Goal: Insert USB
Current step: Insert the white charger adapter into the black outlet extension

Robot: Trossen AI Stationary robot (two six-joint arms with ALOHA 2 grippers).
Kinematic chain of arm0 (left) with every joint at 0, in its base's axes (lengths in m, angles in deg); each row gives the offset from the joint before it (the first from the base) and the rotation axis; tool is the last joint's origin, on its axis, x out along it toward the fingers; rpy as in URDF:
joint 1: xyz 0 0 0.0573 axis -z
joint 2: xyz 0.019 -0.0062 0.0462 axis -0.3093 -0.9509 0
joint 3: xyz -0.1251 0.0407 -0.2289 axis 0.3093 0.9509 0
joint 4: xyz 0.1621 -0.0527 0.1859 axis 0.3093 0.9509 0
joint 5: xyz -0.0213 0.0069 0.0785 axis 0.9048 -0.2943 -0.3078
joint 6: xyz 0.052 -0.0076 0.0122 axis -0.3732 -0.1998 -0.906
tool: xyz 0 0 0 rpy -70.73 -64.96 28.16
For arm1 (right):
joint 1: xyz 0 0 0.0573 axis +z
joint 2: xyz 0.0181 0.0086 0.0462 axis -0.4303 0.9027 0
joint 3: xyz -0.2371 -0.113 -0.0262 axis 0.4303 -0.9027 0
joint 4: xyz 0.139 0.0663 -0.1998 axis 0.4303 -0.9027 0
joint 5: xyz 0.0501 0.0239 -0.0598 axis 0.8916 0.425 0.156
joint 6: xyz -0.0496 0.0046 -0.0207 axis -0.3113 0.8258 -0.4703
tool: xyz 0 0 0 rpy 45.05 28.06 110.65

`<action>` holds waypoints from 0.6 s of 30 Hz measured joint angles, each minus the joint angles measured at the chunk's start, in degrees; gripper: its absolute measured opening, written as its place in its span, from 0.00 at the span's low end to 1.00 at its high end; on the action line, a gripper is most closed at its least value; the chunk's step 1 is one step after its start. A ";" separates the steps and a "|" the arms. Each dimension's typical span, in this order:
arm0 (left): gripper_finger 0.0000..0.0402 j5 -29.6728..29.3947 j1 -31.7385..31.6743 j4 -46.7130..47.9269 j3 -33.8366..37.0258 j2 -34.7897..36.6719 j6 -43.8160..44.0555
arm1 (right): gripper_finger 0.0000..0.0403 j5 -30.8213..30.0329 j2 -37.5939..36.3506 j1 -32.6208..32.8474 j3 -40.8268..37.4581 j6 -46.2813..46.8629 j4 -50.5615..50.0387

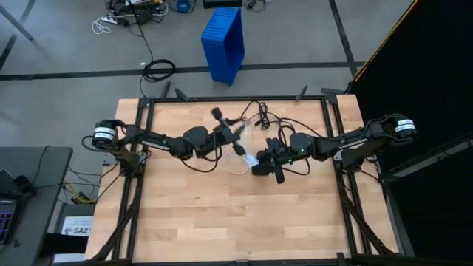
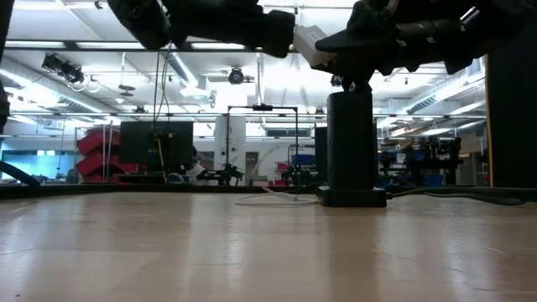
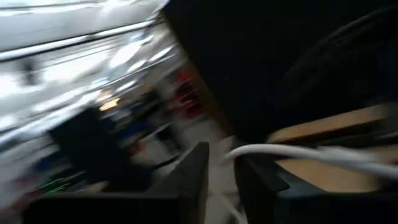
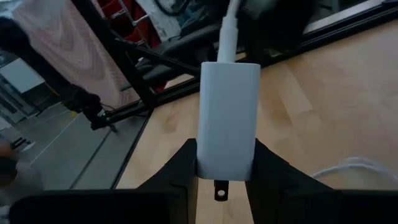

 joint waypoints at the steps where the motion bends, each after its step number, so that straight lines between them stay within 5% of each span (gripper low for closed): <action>1: 0.08 -4.91 0.57 -0.06 0.02 0.71 -3.38 | 0.17 0.50 0.00 0.00 0.00 -0.49 0.00; 7: 0.04 -27.92 4.26 -0.06 0.02 4.59 -22.08 | 0.17 0.75 0.02 -0.52 0.00 -1.42 0.11; 10: 0.04 -34.84 6.69 1.53 0.06 5.12 -28.26 | 0.17 0.56 0.07 -1.30 -0.02 -1.69 0.03; 15: 0.04 -39.07 11.27 12.64 1.74 6.20 -21.51 | 0.17 -0.35 0.09 -2.20 -0.11 -1.74 -0.27; 18: 0.04 -40.05 13.18 19.80 4.11 6.10 -9.95 | 0.17 -0.72 0.09 -2.93 -0.11 -1.82 -1.17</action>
